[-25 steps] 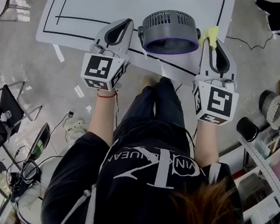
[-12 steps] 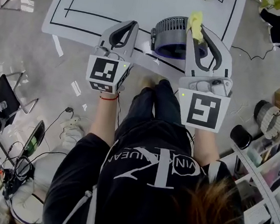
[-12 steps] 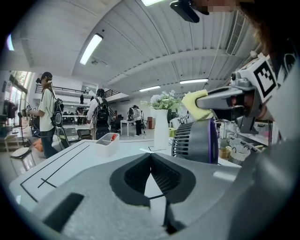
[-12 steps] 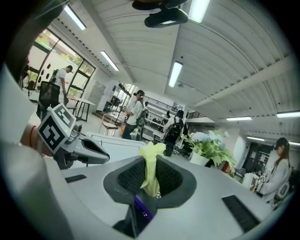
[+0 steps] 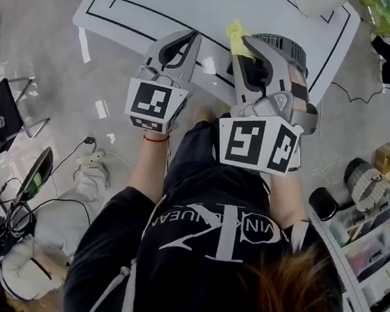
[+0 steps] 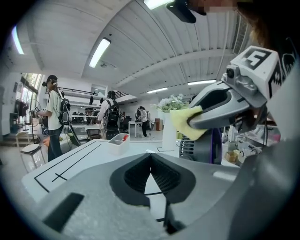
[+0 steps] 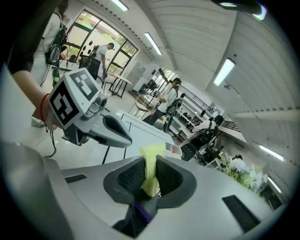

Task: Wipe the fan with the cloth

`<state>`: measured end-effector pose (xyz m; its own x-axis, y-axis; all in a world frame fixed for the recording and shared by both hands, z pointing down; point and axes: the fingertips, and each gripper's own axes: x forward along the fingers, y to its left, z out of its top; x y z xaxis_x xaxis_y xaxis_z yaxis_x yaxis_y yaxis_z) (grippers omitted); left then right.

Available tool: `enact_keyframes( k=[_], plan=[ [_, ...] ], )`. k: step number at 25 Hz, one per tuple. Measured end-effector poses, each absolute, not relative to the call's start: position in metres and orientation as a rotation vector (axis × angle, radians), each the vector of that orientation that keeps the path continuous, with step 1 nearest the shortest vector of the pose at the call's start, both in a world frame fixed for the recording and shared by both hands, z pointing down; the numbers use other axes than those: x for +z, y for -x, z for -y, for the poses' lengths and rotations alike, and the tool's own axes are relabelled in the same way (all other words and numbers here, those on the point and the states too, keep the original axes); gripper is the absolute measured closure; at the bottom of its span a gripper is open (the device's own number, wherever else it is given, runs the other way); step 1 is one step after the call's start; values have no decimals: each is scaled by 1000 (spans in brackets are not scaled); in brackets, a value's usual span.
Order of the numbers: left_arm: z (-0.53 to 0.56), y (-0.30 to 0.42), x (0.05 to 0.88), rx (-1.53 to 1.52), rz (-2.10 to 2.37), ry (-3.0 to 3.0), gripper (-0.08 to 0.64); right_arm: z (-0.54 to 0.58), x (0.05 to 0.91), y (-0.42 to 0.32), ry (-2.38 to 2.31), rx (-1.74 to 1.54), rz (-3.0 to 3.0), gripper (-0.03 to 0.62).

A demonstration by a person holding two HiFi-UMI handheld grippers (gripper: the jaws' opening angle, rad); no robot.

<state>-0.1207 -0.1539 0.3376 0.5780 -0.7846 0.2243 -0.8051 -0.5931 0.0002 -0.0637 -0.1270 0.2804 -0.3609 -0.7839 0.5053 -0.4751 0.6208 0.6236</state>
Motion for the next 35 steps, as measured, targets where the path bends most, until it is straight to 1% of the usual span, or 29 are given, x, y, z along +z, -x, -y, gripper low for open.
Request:
enact_keyframes(
  k=[6,13,25,35],
  plan=[
    [150,118,335,306,1379,-2684,549,128,294,71,-861,-477,1995,537],
    [155,109,332,311,1373,-2694,549,139,283,57,-932,-457,2031,537],
    [164,92,327,350,1350,-2719,549,138,256,11,-1107,-415,2076,537],
    [172,87,323,341,1354,-2707,549,134,254,-35,-1243,-282,2109,538]
  ],
)
